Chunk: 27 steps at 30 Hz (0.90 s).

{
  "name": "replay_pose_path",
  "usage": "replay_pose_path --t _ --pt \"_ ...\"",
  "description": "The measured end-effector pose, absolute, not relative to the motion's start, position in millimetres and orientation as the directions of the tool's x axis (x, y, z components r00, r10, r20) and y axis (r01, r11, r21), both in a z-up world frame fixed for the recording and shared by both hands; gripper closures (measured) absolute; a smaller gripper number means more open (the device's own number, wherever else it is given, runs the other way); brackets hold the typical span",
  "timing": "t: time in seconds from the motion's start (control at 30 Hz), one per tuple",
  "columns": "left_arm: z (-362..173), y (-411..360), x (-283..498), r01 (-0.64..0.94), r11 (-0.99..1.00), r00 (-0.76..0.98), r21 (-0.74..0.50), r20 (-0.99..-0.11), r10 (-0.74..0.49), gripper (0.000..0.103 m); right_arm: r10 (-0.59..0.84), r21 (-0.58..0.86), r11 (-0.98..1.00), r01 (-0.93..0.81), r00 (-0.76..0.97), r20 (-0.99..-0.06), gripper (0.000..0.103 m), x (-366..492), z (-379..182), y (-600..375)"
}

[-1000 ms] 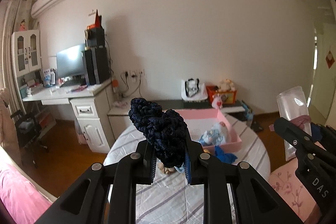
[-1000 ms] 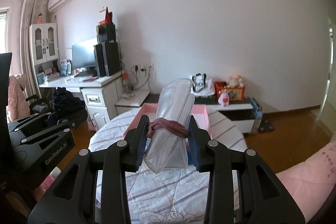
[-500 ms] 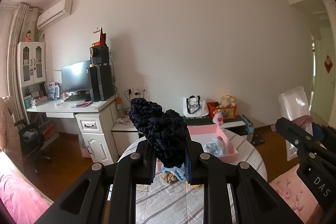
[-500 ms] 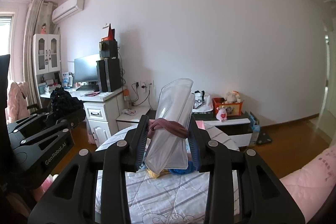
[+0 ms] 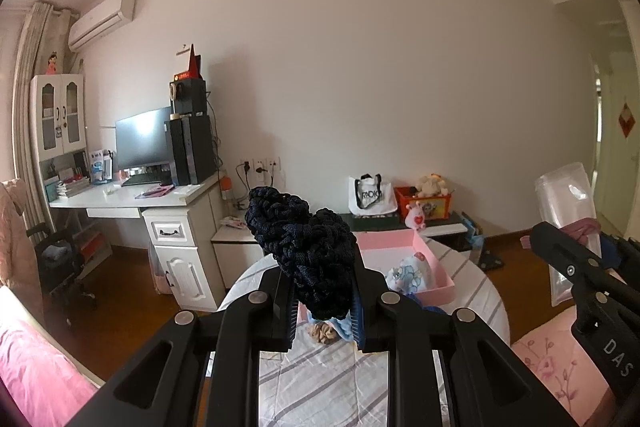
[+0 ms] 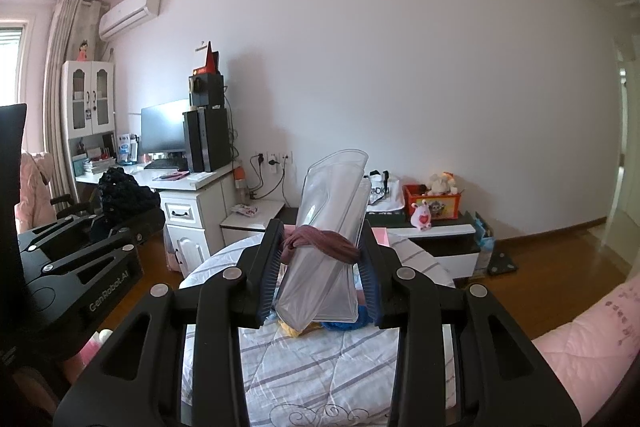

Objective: Organize soft objects
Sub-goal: 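Lift the cup and knit hat and carry both over the pink tray, then lower the cup and hat into the pink tray and open both tools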

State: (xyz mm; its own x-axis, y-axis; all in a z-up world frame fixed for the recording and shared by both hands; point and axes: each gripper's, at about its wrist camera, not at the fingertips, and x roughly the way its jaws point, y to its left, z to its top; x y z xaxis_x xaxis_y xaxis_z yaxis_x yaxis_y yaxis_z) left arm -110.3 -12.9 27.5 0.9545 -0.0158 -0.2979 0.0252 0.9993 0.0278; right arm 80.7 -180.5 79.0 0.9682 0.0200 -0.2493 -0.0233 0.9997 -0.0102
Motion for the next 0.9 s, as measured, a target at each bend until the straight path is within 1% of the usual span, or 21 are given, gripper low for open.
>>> replay_pose_path --t 0.3,0.53,0.77,0.9 --pt "41.7 -17.2 -70.4 0.021 0.999 0.944 0.029 -0.330 -0.011 0.085 0.021 -0.010 1.000 -0.025 0.960 -0.279 0.070 101.7 77.9 -178.7" --pt "47.4 -23.8 -16.1 0.023 0.999 0.929 0.036 -0.371 -0.008 0.085 0.015 0.002 1.000 -0.015 0.946 -0.323 0.070 136.5 67.3 -180.0" --pt "51.6 -29.2 65.2 0.047 0.998 0.901 0.039 -0.433 -0.026 0.085 0.015 0.008 1.000 -0.013 0.931 -0.365 0.070 185.1 56.9 -184.7" --pt "51.3 -26.4 129.4 0.066 0.997 0.878 0.028 -0.477 -0.045 0.085 0.018 0.040 0.999 -0.003 0.920 -0.391 0.070 222.4 46.7 -193.4"
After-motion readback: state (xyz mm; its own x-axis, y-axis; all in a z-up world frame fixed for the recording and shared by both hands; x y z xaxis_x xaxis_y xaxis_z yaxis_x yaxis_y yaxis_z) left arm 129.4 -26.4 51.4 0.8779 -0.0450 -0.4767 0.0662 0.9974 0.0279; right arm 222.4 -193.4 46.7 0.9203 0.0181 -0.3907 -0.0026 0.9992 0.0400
